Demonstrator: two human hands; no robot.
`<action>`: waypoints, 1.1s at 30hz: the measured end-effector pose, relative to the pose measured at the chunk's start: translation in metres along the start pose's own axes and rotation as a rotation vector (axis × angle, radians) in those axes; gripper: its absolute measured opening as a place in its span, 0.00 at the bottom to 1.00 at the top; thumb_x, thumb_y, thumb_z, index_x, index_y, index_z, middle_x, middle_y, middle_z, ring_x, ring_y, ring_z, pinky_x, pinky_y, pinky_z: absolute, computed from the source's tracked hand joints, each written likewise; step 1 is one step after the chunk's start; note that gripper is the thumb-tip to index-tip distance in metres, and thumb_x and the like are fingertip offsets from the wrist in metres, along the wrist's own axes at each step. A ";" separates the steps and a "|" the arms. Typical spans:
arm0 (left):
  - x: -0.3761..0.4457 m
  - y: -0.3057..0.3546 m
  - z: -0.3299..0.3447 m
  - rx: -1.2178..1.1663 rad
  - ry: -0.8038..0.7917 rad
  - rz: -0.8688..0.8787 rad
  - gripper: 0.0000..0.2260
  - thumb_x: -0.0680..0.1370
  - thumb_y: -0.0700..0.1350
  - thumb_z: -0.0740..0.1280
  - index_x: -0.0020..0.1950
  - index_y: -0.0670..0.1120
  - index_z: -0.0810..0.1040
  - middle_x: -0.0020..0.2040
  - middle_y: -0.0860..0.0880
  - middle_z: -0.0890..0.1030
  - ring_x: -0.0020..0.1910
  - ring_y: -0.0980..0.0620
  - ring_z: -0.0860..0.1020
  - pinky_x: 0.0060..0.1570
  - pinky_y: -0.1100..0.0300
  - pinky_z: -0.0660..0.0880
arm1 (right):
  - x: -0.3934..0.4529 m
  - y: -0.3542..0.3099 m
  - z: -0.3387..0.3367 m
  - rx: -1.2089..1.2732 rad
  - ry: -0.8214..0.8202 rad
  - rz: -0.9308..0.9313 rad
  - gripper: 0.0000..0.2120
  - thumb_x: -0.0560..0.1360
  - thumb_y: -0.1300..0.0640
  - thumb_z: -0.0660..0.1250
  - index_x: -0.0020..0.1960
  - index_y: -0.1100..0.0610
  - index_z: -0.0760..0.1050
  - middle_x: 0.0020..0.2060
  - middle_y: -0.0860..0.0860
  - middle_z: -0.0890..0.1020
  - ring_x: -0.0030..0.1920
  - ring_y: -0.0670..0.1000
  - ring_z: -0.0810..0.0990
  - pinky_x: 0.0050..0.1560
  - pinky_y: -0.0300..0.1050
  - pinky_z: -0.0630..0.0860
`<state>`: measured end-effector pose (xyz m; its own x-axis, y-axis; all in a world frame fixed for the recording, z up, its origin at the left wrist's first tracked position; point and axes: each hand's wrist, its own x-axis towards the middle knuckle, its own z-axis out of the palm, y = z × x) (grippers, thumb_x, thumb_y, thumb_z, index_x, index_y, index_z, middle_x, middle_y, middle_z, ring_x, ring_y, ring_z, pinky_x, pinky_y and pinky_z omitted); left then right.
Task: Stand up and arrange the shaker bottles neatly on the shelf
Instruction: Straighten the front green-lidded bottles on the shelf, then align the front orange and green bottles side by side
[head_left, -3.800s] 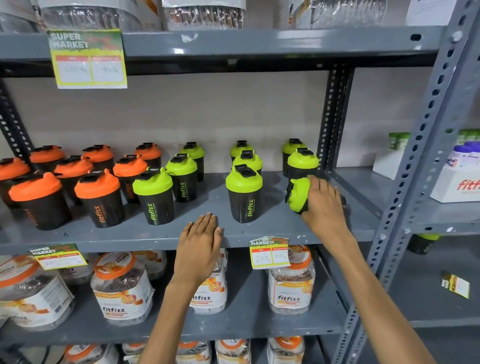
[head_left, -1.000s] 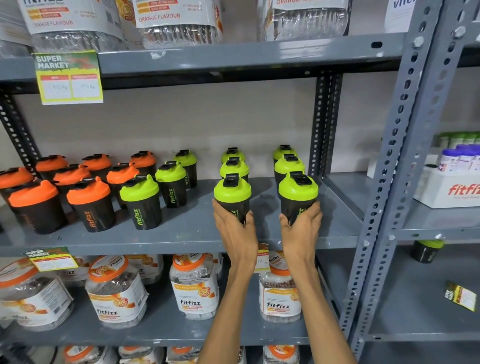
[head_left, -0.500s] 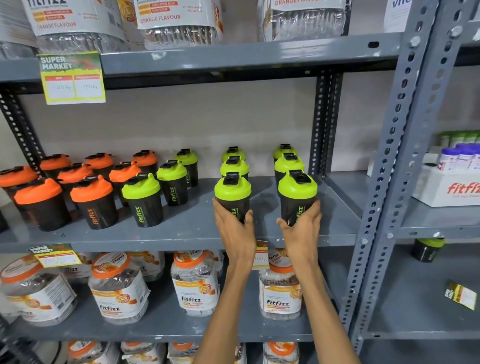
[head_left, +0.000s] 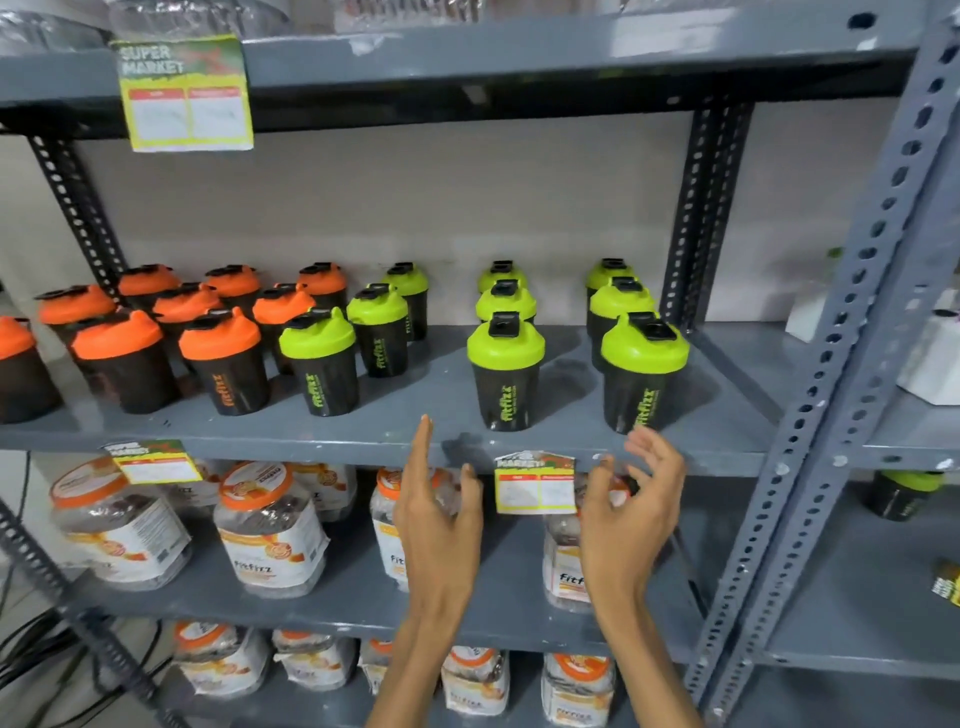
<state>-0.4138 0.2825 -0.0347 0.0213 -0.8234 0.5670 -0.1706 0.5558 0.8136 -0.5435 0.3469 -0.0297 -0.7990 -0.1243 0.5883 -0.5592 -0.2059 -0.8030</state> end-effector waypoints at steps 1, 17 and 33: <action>0.001 -0.008 -0.014 0.026 0.027 0.026 0.28 0.78 0.38 0.69 0.77 0.50 0.66 0.69 0.52 0.76 0.65 0.63 0.73 0.63 0.62 0.72 | -0.013 -0.004 0.008 0.022 -0.029 0.008 0.18 0.74 0.68 0.66 0.63 0.59 0.72 0.57 0.54 0.79 0.55 0.52 0.79 0.56 0.45 0.77; 0.187 -0.125 -0.159 0.142 0.108 -0.097 0.40 0.78 0.45 0.71 0.80 0.38 0.49 0.81 0.40 0.54 0.79 0.45 0.54 0.74 0.61 0.50 | -0.112 -0.109 0.248 -0.161 -0.483 0.113 0.41 0.74 0.58 0.71 0.78 0.65 0.52 0.74 0.64 0.62 0.75 0.60 0.62 0.69 0.43 0.59; 0.231 -0.139 -0.167 0.107 -0.050 -0.153 0.38 0.75 0.37 0.71 0.79 0.40 0.53 0.76 0.40 0.65 0.74 0.41 0.65 0.69 0.52 0.64 | -0.121 -0.110 0.314 -0.310 -0.338 0.225 0.35 0.69 0.60 0.76 0.69 0.68 0.62 0.65 0.64 0.73 0.66 0.63 0.73 0.60 0.48 0.71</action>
<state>-0.2202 0.0339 0.0049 0.0065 -0.9035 0.4286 -0.2733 0.4107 0.8698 -0.3162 0.0801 0.0175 -0.8196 -0.4501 0.3545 -0.4621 0.1536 -0.8734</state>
